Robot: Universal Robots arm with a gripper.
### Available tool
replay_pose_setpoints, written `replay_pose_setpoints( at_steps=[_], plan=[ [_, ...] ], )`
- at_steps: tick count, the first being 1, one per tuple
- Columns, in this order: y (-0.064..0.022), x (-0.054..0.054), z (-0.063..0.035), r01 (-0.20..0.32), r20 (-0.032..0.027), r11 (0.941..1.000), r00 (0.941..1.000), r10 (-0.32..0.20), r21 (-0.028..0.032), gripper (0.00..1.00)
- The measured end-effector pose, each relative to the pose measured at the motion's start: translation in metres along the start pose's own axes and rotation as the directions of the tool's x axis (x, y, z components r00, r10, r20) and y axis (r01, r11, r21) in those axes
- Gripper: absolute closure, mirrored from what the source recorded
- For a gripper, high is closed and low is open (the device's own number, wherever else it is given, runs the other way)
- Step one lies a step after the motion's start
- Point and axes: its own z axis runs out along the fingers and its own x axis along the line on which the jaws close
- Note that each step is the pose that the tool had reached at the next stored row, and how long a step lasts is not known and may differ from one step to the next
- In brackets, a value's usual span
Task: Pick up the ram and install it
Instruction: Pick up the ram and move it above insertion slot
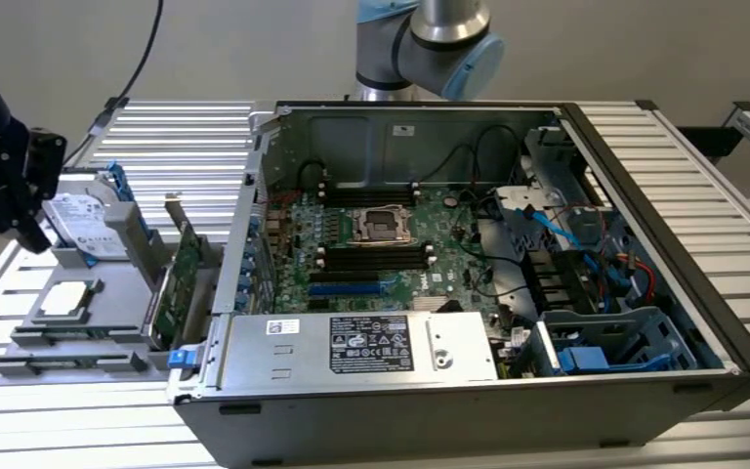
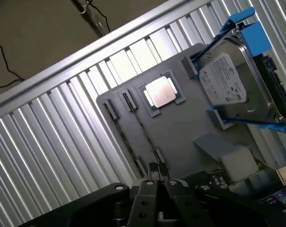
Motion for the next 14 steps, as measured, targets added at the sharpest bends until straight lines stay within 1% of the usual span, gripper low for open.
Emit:
replay_pose_setpoints(
  at_steps=[3,6,10,14],
  plan=[
    [0.0000,0.0000,0.0012,0.054,-0.0020,0.9985,0.9985,-0.054,0.0014,0.89],
    [-0.0001,-0.0001,0.0021,0.108,-0.0038,0.9942,0.9942,-0.108,0.0028,0.89],
    [-0.0001,-0.0001,0.0028,0.180,-0.0066,0.9836,0.9836,-0.180,0.0046,0.89],
    [-0.0001,-0.0001,0.0034,0.251,-0.0094,0.9680,0.9680,-0.251,0.0061,0.89]
  ],
)
